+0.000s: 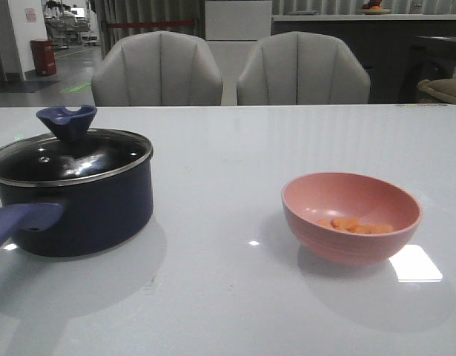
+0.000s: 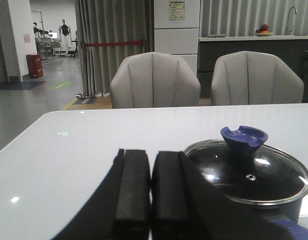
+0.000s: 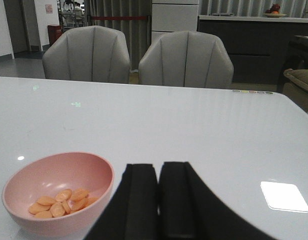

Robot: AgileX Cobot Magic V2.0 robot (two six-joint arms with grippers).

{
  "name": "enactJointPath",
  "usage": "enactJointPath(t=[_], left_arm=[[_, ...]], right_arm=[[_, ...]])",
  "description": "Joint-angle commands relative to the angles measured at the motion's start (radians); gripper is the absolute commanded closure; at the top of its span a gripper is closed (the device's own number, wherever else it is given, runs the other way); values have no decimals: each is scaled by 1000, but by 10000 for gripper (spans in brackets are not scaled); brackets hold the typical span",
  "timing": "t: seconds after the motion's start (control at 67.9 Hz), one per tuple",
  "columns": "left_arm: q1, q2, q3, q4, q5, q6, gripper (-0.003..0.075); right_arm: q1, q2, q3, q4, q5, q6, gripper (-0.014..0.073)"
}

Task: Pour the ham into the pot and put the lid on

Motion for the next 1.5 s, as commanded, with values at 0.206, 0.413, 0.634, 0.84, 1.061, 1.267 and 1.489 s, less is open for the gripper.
enactJointPath(t=[0.206, 0.413, 0.634, 0.84, 1.061, 1.267, 1.489], left_arm=[[2, -19, 21, -1, -82, -8, 607], [2, -19, 21, -1, -82, -8, 607], [2, -19, 21, -1, -82, -8, 607], [2, -19, 21, -6, -181, -8, 607], [2, 18, -149, -6, -108, -8, 607], [2, 185, -399, -6, 227, -8, 607], [2, 327, -434, -6, 258, -8, 607]], right_arm=[[-4, -20, -5, -11, -89, -6, 447], [-4, -20, -5, -11, -89, -6, 447], [-4, -20, -5, -11, -89, -6, 447], [-4, -20, -5, -11, -89, -6, 447], [-4, -20, -5, -11, -89, -6, 447], [-4, -20, -5, -11, -89, -6, 447], [-4, -20, -5, -11, -89, -6, 447]])
